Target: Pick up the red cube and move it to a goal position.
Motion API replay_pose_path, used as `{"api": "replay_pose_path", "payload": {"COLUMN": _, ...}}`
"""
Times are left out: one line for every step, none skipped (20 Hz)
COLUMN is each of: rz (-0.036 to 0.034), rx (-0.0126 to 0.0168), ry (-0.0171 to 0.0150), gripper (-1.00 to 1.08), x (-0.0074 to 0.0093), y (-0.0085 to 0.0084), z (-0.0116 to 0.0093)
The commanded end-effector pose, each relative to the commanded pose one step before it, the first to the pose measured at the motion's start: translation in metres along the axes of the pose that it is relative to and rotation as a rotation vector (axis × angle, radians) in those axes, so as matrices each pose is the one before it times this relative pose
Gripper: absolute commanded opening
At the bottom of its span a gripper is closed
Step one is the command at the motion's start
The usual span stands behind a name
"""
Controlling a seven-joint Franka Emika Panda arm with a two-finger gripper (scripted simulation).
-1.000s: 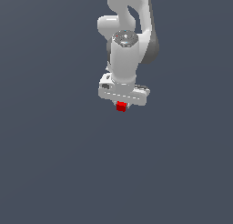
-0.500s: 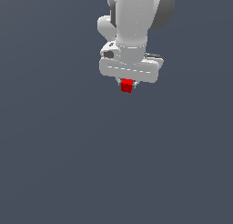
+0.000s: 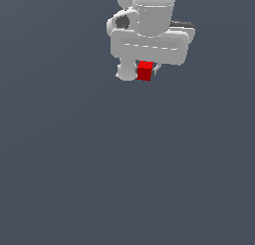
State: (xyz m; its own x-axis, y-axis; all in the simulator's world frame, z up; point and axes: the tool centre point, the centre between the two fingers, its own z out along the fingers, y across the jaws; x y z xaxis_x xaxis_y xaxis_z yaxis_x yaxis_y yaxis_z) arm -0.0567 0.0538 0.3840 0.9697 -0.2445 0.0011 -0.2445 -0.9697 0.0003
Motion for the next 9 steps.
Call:
{"api": "replay_pose_path", "payload": {"rz": 0.00018, "rx": -0.00036, "ry": -0.0009, "gripper": -1.0, "x": -0.00089, "y": -0.00181, "z": -0.013}}
{"api": "replay_pose_path", "payload": {"rz": 0.0, "rx": 0.0, "ry": 0.0, "gripper": -1.0, "x": -0.00011, "y": -0.00061, "z": -0.00384}}
{"api": "replay_pose_path", "payload": {"rz": 0.0, "rx": 0.0, "ry": 0.0, "gripper": -1.0, "x": -0.00006, "y": -0.00054, "z": -0.00331}}
{"api": "replay_pose_path", "payload": {"rz": -0.0002, "rx": 0.00063, "ry": -0.0002, "gripper": -1.0, "x": 0.00003, "y": -0.00032, "z": -0.00279}}
{"api": "replay_pose_path", "payload": {"rz": 0.0, "rx": 0.0, "ry": 0.0, "gripper": -1.0, "x": 0.00001, "y": -0.00039, "z": -0.00226}}
{"api": "replay_pose_path", "payload": {"rz": 0.0, "rx": 0.0, "ry": 0.0, "gripper": -1.0, "x": 0.00002, "y": -0.00031, "z": -0.00175}}
{"api": "replay_pose_path", "payload": {"rz": 0.0, "rx": 0.0, "ry": 0.0, "gripper": -1.0, "x": 0.00003, "y": -0.00022, "z": -0.00124}}
{"api": "replay_pose_path", "payload": {"rz": 0.0, "rx": 0.0, "ry": 0.0, "gripper": -1.0, "x": 0.00002, "y": -0.00014, "z": -0.00074}}
{"api": "replay_pose_path", "payload": {"rz": 0.0, "rx": 0.0, "ry": 0.0, "gripper": -1.0, "x": 0.00001, "y": -0.00005, "z": -0.00024}}
